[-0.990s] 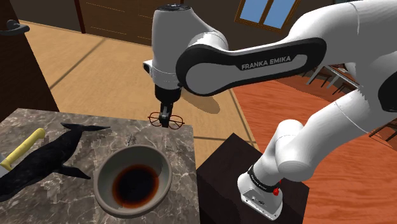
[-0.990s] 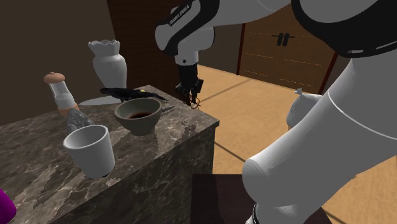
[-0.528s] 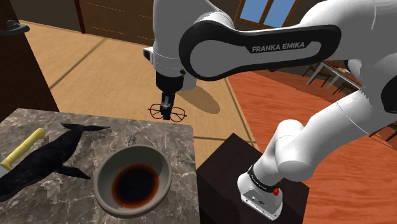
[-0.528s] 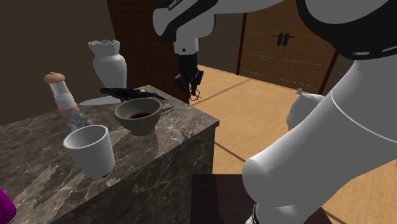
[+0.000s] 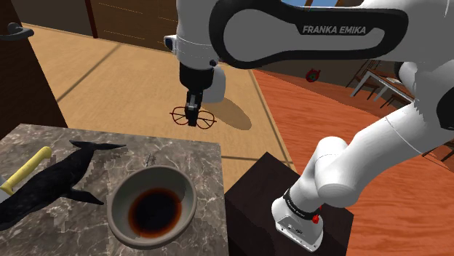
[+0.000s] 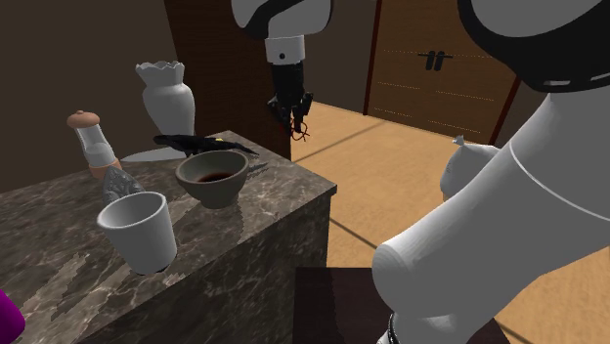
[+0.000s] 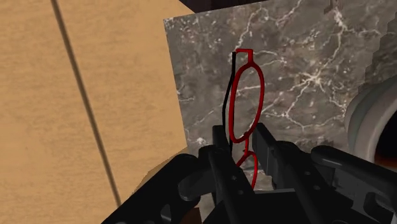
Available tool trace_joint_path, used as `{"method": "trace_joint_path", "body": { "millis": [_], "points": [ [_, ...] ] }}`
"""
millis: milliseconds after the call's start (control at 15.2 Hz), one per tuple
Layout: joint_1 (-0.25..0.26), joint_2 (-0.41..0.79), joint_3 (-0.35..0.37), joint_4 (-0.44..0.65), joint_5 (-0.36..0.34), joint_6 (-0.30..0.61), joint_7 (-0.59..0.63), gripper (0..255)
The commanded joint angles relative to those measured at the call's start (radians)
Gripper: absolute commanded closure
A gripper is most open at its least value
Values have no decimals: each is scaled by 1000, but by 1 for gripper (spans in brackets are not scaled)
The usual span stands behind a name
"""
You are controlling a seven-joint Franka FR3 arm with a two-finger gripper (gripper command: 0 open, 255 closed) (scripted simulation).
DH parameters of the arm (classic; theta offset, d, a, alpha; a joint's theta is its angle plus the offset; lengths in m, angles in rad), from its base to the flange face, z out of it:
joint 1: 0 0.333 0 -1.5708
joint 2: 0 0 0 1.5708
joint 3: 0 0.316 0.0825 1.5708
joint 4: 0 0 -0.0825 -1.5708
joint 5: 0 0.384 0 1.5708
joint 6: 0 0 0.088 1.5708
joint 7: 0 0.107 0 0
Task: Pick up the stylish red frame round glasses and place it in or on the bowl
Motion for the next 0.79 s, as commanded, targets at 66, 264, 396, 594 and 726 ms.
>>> {"method": "trace_joint_path", "body": {
  "millis": [66, 264, 396, 594, 726],
  "points": [
    [-1, 2, -2, 43, -1, -41, -1, 255],
    [-2, 6, -3, 86, -3, -81, -2, 255],
    [-3, 7, -3, 104, -3, -97, -2, 255],
    [24, 21, 47, 121, 10, -102, 73, 255],
    [42, 35, 81, 138, 16, -105, 124, 255]
  ]
}}
